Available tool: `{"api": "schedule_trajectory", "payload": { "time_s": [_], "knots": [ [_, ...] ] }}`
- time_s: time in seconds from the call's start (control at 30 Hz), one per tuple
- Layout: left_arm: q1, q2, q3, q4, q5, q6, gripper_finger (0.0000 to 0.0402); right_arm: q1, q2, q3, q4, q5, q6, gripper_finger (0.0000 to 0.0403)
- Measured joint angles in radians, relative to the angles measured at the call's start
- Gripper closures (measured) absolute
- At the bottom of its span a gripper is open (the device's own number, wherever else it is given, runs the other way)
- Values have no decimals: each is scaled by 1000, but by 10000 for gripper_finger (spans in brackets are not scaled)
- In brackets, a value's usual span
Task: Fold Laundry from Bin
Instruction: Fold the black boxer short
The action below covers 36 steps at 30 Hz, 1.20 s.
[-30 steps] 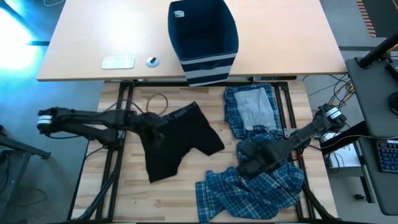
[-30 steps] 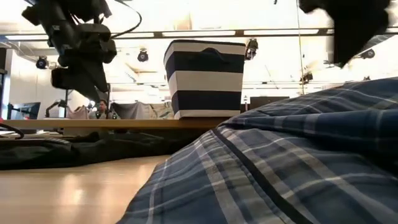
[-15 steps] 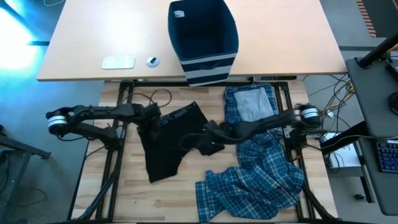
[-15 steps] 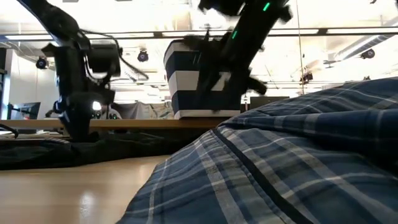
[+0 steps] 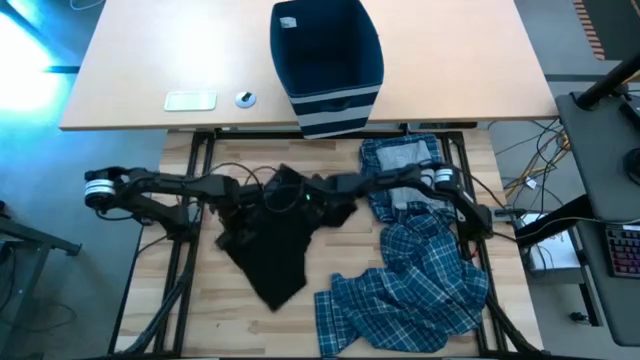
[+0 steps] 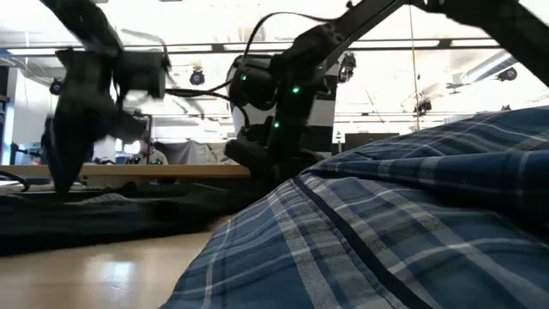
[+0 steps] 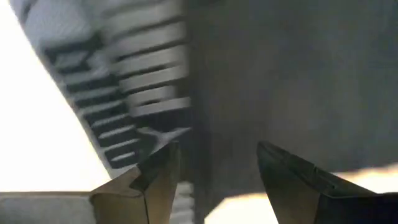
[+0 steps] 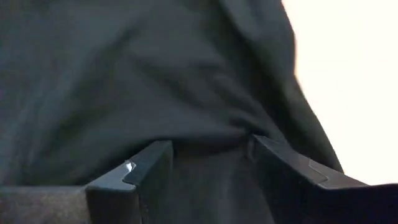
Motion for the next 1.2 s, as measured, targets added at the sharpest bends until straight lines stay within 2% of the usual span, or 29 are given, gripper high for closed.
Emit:
{"api": "schedule_trajectory", "payload": {
  "time_s": [0.1, 0.2, 0.33, 0.4, 0.57, 0.73, 0.97, 1.2],
  "knots": [
    [-68, -73, 43, -61, -1, -61, 203, -30, 11, 84, -84, 12, -129, 193],
    [-115, -150, 79, -63, -41, -119, 203, -10, -18, 152, -171, 8, -237, 193],
    [-108, -209, 96, -44, -237, -169, 203, 67, -59, 186, -231, -22, -252, 193],
    [-63, -207, 83, -8, -269, -175, 203, 119, -60, 186, -227, -47, -219, 193],
    [53, -141, 13, 168, -263, -170, 203, 272, -59, 168, -187, -50, -77, 193],
    [108, -39, 0, 218, -267, -178, 203, 375, -59, 164, -189, -11, 59, 193],
    [134, 91, 5, 296, -237, -167, 217, 423, -60, 170, -189, 13, 150, 193],
    [133, 80, 5, 292, -204, -174, 274, 425, -61, 170, -190, 13, 184, 193]
  ]
}}
